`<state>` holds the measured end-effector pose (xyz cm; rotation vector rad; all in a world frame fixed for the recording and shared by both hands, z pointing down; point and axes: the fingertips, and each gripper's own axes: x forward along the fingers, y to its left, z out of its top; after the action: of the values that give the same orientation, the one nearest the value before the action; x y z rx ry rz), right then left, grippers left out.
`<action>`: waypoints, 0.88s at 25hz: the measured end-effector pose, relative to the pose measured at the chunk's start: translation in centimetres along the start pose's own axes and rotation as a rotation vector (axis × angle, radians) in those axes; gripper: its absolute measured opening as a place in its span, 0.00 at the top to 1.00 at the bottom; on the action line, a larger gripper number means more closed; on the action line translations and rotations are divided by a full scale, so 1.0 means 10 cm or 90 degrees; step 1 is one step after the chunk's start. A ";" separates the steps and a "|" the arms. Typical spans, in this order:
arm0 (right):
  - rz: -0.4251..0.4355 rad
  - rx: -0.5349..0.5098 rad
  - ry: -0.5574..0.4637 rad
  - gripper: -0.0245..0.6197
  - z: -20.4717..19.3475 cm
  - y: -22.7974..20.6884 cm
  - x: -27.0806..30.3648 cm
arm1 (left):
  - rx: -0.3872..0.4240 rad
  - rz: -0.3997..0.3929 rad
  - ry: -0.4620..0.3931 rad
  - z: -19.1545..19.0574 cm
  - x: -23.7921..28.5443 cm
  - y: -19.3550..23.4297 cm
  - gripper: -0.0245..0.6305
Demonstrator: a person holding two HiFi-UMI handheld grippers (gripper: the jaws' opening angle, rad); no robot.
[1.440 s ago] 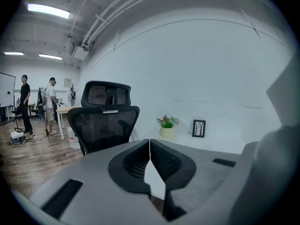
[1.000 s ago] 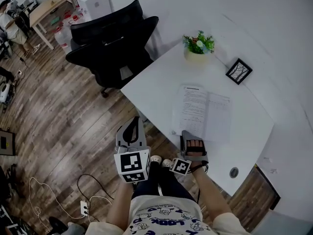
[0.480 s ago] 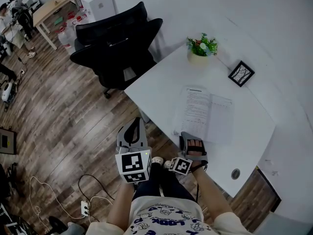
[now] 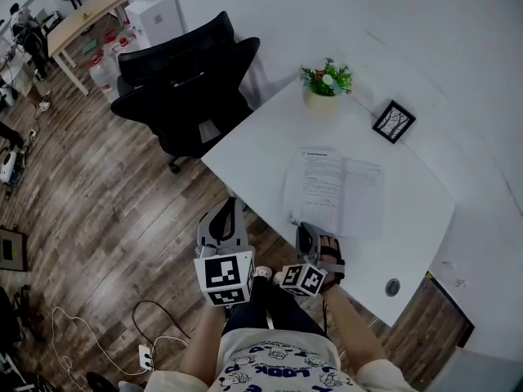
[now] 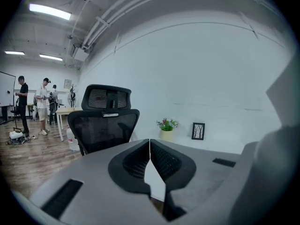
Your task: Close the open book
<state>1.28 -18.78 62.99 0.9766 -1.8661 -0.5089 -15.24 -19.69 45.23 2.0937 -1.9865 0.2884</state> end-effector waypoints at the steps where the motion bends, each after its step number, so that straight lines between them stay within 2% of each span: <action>1: -0.004 0.014 -0.004 0.89 0.01 -0.04 -0.03 | 0.000 -0.003 -0.001 0.01 0.01 -0.02 0.92; 9: -0.044 0.169 -0.023 0.90 -0.07 -0.39 -0.27 | 0.006 -0.041 -0.012 0.10 0.10 -0.28 0.92; 14: -0.080 0.230 -0.034 0.90 -0.20 -0.61 -0.41 | 0.011 -0.067 -0.016 0.14 0.17 -0.50 0.92; 22: -0.139 0.344 -0.006 0.90 -0.57 -0.90 -0.61 | 0.019 -0.103 -0.018 0.19 0.22 -0.81 0.92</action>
<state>11.52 -18.98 56.16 1.5451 -1.9581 -0.1274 -7.07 -22.02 43.80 2.2728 -1.8255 0.2612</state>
